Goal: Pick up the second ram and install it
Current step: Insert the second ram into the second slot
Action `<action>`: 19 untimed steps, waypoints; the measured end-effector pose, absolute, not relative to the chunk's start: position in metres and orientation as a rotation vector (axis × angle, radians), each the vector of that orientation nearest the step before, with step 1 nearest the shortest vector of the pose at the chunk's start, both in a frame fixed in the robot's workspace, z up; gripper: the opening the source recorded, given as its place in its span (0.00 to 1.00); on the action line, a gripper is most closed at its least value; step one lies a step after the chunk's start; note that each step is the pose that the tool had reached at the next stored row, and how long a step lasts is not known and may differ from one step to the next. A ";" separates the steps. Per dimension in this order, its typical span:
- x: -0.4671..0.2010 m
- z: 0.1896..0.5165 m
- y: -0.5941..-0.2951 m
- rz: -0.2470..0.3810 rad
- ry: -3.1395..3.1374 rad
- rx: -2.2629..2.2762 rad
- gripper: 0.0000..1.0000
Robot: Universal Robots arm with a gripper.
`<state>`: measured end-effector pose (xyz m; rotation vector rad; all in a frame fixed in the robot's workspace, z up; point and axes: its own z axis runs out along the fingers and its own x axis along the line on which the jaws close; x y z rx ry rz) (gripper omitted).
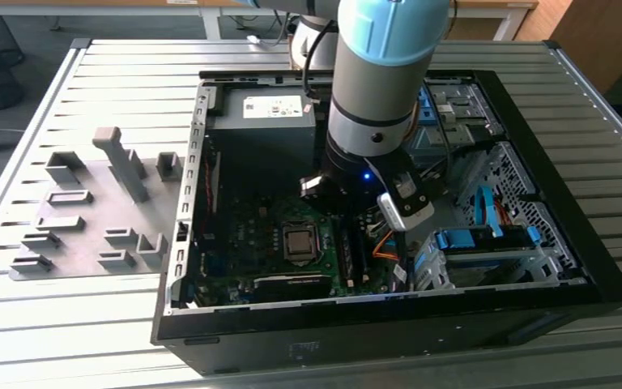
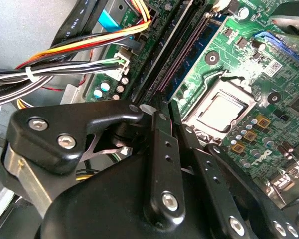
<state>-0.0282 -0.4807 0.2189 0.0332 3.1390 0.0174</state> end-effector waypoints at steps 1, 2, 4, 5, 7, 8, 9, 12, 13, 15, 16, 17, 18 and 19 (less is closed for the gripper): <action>-0.028 0.218 -0.481 0.018 3.139 0.033 0.14; -0.028 0.218 -0.481 0.018 3.139 0.033 0.14; -0.028 0.216 -0.481 0.017 3.139 0.033 0.14; -0.028 0.216 -0.481 0.017 3.139 0.033 0.14; -0.028 0.216 -0.481 0.017 3.139 0.033 0.14; -0.028 0.216 -0.481 0.017 3.139 0.033 0.14; -0.028 0.216 -0.481 0.018 3.139 0.033 0.14; -0.028 0.216 -0.481 0.018 3.139 0.033 0.22; -0.028 0.216 -0.481 0.017 3.139 0.033 0.22; -0.028 0.217 -0.481 0.018 3.139 0.033 0.22; -0.028 0.218 -0.481 0.018 3.139 0.033 0.22; -0.028 0.220 -0.481 0.017 3.139 0.033 0.22; -0.028 0.222 -0.481 0.018 3.139 0.033 0.22; -0.028 0.225 -0.481 0.018 3.139 0.033 0.22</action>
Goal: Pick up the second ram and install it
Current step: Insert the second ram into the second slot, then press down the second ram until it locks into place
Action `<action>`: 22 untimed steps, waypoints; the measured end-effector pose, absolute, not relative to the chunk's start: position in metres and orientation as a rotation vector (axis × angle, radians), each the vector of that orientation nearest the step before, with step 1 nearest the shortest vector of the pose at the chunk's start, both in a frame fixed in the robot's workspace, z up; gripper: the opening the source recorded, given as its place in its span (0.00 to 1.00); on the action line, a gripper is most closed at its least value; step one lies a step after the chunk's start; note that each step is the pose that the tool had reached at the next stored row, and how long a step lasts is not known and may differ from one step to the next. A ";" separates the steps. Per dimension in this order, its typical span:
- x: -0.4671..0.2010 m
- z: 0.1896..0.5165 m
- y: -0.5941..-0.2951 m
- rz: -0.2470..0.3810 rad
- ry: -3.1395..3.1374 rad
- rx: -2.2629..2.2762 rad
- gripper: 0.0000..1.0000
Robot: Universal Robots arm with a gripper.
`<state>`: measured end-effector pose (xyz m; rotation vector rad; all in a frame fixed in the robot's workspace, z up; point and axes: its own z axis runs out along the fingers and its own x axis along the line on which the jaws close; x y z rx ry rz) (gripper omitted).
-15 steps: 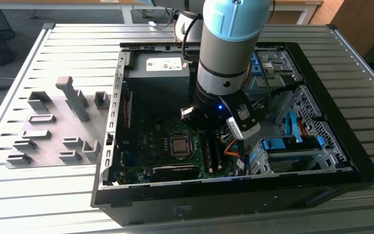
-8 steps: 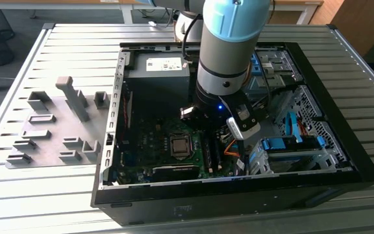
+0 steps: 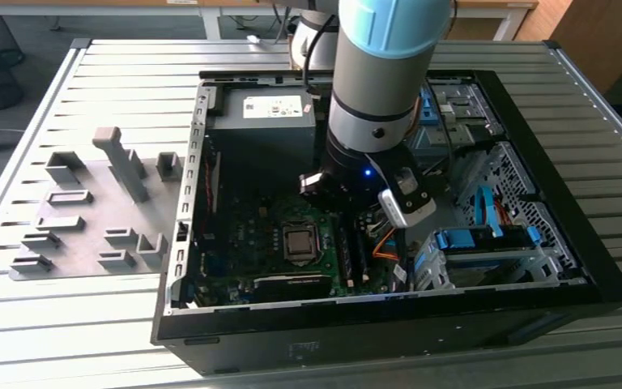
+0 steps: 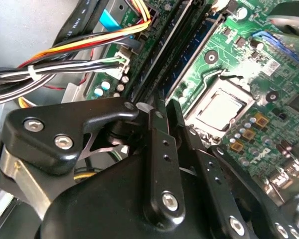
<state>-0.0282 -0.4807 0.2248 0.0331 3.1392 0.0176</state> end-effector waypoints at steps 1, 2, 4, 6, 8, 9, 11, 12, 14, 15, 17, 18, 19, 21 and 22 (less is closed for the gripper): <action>-0.028 0.228 -0.481 0.017 3.139 0.033 0.22; -0.028 0.230 -0.481 0.017 3.139 0.033 0.22; -0.028 0.235 -0.481 0.018 3.139 0.033 0.22; -0.028 0.235 -0.481 0.018 3.140 0.033 0.20; -0.028 0.235 -0.481 0.018 3.140 0.033 0.14; -0.028 0.235 -0.481 0.018 3.140 0.033 0.11; -0.028 0.235 -0.481 0.018 3.140 0.033 0.11; -0.028 0.235 -0.481 0.017 3.140 0.033 0.11; -0.028 0.233 -0.481 0.017 3.140 0.033 0.11; -0.028 0.231 -0.481 0.017 3.140 0.033 0.11; -0.028 0.227 -0.481 0.018 3.140 0.031 0.11; -0.028 0.226 -0.481 0.018 3.140 0.031 0.11; -0.028 0.224 -0.481 0.018 3.140 0.031 0.11; -0.028 0.222 -0.481 0.018 3.140 0.031 0.11; -0.028 0.221 -0.481 0.017 3.140 0.031 0.11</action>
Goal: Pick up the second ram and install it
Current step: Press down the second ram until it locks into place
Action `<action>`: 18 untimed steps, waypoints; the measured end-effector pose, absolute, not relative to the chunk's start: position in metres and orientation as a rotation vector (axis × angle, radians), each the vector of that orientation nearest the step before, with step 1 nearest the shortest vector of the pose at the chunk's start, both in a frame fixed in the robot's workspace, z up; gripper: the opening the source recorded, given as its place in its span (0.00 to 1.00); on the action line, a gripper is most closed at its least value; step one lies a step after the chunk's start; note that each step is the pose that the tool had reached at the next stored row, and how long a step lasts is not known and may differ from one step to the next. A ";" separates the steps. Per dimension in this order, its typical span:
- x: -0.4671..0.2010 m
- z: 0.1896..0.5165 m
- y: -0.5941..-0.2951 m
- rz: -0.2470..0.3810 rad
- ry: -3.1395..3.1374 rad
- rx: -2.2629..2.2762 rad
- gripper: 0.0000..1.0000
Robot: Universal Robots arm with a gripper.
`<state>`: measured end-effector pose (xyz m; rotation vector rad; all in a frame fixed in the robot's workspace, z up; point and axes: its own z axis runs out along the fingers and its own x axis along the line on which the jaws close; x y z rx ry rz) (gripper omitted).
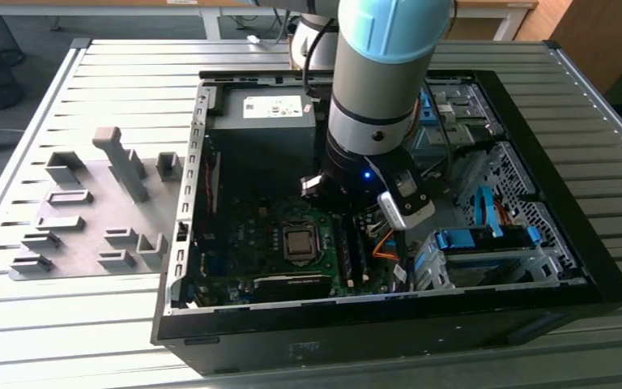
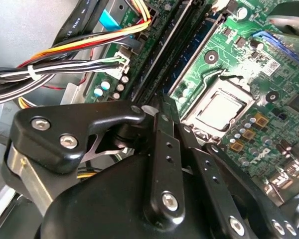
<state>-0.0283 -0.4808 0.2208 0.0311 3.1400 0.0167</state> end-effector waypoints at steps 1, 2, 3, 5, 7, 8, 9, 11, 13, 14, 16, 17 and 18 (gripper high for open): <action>-0.028 0.220 -0.481 0.016 3.140 0.031 0.11; -0.028 0.219 -0.481 0.015 3.140 0.031 0.11; -0.028 0.218 -0.481 0.015 3.140 0.031 0.11; -0.028 0.215 -0.481 0.016 3.140 0.031 0.11; -0.028 0.214 -0.481 0.016 3.140 0.031 0.11; -0.028 0.216 -0.481 0.016 3.140 0.031 0.11; -0.028 0.218 -0.480 0.020 3.139 0.031 0.11; -0.028 0.226 -0.481 0.019 3.140 0.031 0.11; -0.029 0.235 -0.481 0.018 3.140 0.031 0.11; -0.029 0.239 -0.481 0.018 3.140 0.031 0.11; -0.029 0.242 -0.481 0.017 3.140 0.031 0.11; -0.029 0.243 -0.481 0.018 3.140 0.031 0.11; -0.029 0.243 -0.481 0.018 3.140 0.031 0.11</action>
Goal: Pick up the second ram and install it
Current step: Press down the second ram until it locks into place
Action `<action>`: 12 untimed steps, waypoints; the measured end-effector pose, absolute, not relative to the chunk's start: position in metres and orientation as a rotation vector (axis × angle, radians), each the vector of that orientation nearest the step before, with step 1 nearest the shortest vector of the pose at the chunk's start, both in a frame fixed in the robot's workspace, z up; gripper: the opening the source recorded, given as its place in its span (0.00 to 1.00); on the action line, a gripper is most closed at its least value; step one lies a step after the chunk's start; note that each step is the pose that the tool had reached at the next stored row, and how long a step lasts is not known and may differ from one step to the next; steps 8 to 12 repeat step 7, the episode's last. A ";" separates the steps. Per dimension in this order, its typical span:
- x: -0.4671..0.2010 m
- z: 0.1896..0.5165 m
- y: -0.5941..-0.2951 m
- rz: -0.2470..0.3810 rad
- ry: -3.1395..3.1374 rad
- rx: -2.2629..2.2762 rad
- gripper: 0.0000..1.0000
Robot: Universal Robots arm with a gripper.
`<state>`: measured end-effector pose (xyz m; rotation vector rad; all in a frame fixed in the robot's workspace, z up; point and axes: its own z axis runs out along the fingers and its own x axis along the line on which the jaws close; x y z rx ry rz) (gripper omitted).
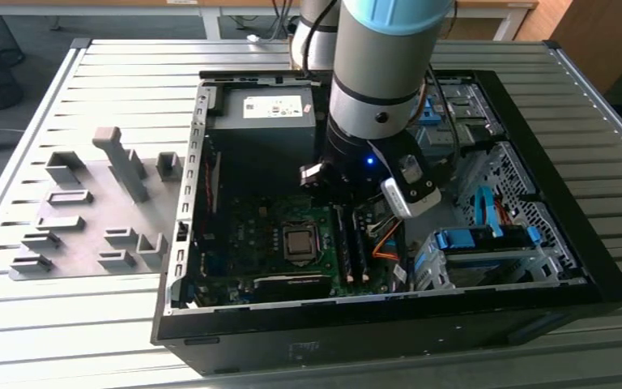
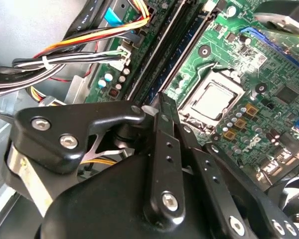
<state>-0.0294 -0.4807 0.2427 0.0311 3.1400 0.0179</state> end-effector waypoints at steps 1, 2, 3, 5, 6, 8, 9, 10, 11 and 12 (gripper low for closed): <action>-0.029 0.243 -0.481 0.018 3.140 0.031 0.11; -0.029 0.243 -0.481 0.018 3.140 0.031 0.11; -0.029 0.243 -0.481 0.018 3.140 0.031 0.11; -0.030 0.243 -0.481 0.017 3.140 0.031 0.11; -0.030 0.243 -0.481 0.018 3.140 0.031 0.11; -0.030 0.243 -0.481 0.017 3.140 0.031 0.11; -0.030 0.243 -0.481 0.017 3.140 0.031 0.11; -0.030 0.243 -0.481 0.017 3.140 0.031 0.11; -0.030 0.243 -0.481 0.017 3.140 0.031 0.11; -0.030 0.243 -0.481 0.017 3.140 0.031 0.11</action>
